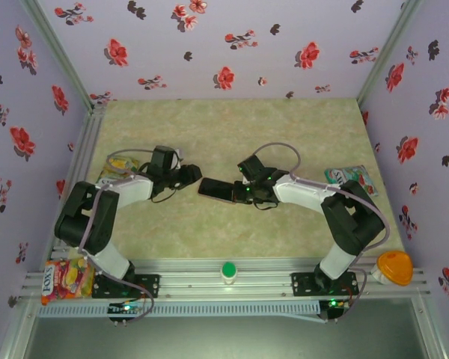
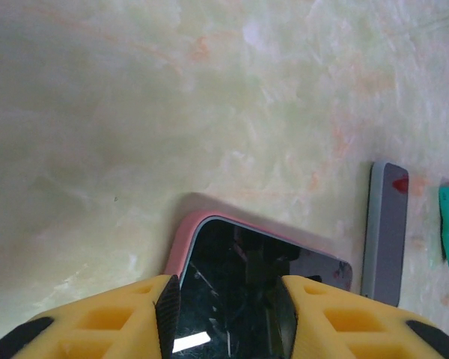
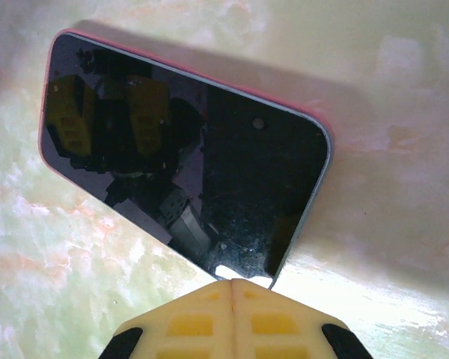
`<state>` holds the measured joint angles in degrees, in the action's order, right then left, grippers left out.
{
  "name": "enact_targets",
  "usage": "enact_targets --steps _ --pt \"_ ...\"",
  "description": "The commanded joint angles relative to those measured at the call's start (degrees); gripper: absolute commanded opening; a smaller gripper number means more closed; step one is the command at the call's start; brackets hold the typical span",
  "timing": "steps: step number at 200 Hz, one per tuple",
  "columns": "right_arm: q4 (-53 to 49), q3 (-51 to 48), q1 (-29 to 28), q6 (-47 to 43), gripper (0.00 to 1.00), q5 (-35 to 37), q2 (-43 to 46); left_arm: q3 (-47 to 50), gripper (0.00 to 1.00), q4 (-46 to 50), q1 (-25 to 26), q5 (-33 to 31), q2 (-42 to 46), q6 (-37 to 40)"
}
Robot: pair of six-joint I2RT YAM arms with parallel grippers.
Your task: Put the phone into the phone case
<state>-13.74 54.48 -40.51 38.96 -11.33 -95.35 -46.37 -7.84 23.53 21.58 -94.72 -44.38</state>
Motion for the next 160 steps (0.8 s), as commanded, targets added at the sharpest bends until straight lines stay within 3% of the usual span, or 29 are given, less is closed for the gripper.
enact_targets --steps 1,160 --pt "0.9 -1.0 0.2 0.0 0.03 -0.5 -0.1 -1.5 0.43 1.1 0.3 -0.5 -1.2 1.6" --pt "0.8 -2.3 0.2 1.1 0.02 -1.2 -1.4 -0.9 0.42 -0.4 0.3 -0.3 -3.0 1.3"
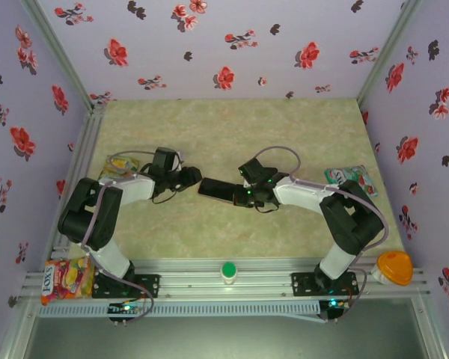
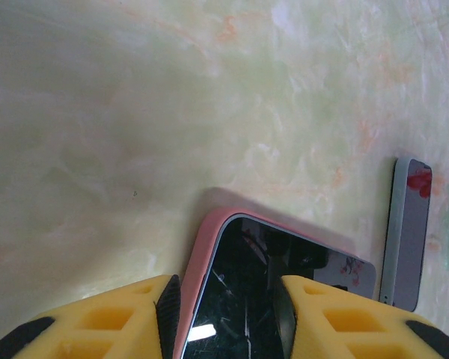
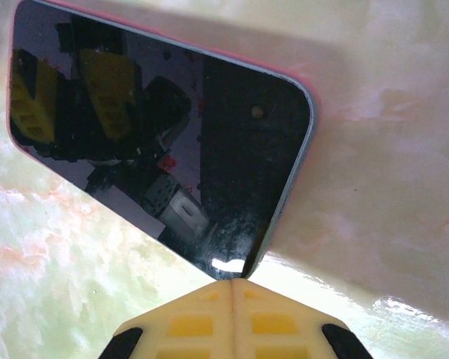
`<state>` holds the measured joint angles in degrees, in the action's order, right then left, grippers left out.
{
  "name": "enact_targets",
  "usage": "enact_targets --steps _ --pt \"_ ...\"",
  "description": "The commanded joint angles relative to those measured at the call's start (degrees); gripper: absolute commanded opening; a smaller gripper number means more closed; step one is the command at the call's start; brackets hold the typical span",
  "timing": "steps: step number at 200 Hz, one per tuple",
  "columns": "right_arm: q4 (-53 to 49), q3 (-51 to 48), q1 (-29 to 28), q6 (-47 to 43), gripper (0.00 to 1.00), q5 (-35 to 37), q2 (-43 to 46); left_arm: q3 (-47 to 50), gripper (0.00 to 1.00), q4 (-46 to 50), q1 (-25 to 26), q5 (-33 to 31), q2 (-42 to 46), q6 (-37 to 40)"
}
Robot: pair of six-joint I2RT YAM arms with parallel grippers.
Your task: Put the phone into the phone case
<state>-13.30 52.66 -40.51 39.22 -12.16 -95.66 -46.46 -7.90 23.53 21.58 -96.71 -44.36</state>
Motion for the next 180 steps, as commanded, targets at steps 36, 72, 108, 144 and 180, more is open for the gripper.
enact_targets --steps 36,72,108,144,180 --pt "0.5 0.2 0.2 0.8 0.02 -0.2 -1.6 -0.9 0.42 -0.4 0.3 -0.2 -1.0 1.2" --pt "-0.3 1.1 0.1 0.4 0.02 -0.1 -2.3 -0.7 0.42 -0.4 0.3 -0.2 -1.0 1.3" --pt "-0.8 1.5 0.2 0.2 0.02 0.1 -2.3 -0.5 0.42 -0.5 0.3 -0.2 -0.9 1.3" --pt "-1.6 2.4 0.2 -0.1 0.02 0.0 -3.5 -0.4 0.42 -0.6 0.5 -0.2 -1.3 1.3" --pt "-2.3 3.1 0.2 -0.4 0.01 0.3 -4.0 0.4 0.42 -0.6 0.9 -0.2 -1.4 1.3"
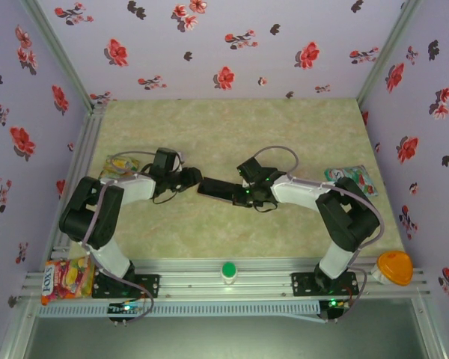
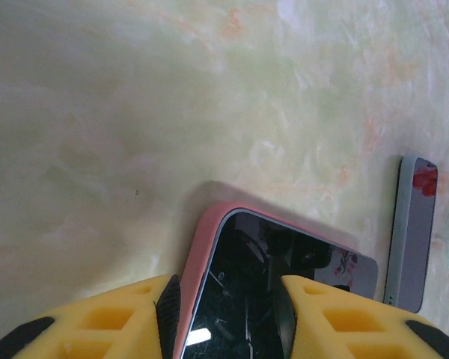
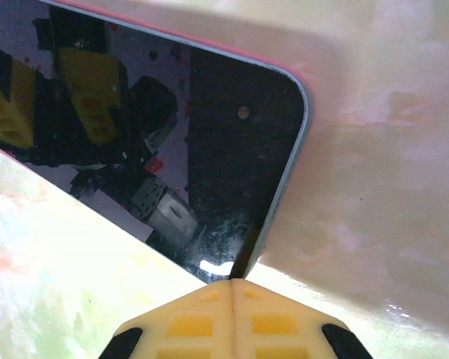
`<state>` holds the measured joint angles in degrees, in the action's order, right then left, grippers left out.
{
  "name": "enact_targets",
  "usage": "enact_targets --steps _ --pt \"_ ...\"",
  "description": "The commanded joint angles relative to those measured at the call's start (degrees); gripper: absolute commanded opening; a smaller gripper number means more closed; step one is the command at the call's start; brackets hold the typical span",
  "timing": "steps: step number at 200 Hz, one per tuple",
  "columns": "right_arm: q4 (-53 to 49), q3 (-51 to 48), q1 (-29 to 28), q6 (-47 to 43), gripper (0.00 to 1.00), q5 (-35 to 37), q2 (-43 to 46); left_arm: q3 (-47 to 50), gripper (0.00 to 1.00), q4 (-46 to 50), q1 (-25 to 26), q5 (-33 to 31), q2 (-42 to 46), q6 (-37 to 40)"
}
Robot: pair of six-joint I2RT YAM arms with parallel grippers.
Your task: Put the phone into the phone case
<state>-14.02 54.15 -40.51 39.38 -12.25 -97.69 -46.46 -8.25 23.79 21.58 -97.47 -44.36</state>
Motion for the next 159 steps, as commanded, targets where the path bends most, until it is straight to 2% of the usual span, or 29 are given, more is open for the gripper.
enact_targets --steps 1,159 --pt "-1.6 1.7 0.2 -0.5 0.01 0.4 -2.0 0.4 0.42 -0.3 0.7 -0.2 -0.6 1.3" --pt "-12.8 8.0 -0.2 -2.6 0.0 5.4 -9.7 1.5 0.42 -2.9 2.5 -0.3 -2.6 0.4"
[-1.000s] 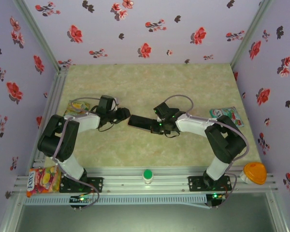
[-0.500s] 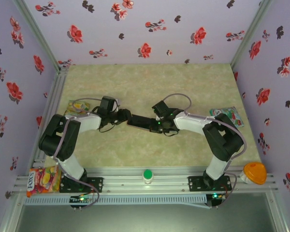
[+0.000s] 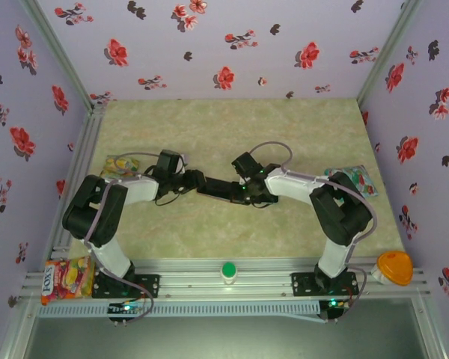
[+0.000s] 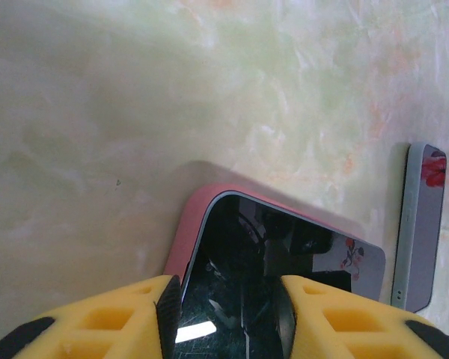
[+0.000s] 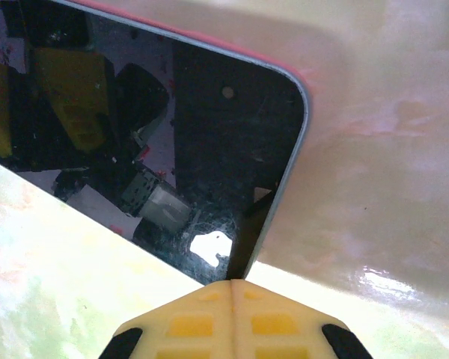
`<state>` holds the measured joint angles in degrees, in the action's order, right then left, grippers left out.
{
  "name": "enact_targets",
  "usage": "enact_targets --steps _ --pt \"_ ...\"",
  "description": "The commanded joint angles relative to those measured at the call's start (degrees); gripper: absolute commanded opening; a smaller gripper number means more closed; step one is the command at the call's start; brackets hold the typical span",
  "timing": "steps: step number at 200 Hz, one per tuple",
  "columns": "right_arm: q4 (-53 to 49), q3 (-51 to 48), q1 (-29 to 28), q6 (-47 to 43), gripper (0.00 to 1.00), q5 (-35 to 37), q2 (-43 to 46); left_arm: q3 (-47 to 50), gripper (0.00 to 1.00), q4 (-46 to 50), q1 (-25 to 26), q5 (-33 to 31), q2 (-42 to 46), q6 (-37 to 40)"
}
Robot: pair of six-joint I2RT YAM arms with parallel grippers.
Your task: Put the phone into the phone case
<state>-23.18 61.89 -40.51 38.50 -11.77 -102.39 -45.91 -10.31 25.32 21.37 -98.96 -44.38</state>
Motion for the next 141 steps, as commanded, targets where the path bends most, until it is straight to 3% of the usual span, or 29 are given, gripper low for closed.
enact_targets --steps 1,141 --pt "-3.8 0.4 -0.3 -1.7 0.0 5.0 -5.0 1.0 0.42 -0.9 1.0 0.0 -1.1 0.4" --pt "-9.3 4.4 -2.8 -2.6 0.0 9.6 -11.5 1.3 0.42 -1.1 1.1 0.1 -0.9 0.6"
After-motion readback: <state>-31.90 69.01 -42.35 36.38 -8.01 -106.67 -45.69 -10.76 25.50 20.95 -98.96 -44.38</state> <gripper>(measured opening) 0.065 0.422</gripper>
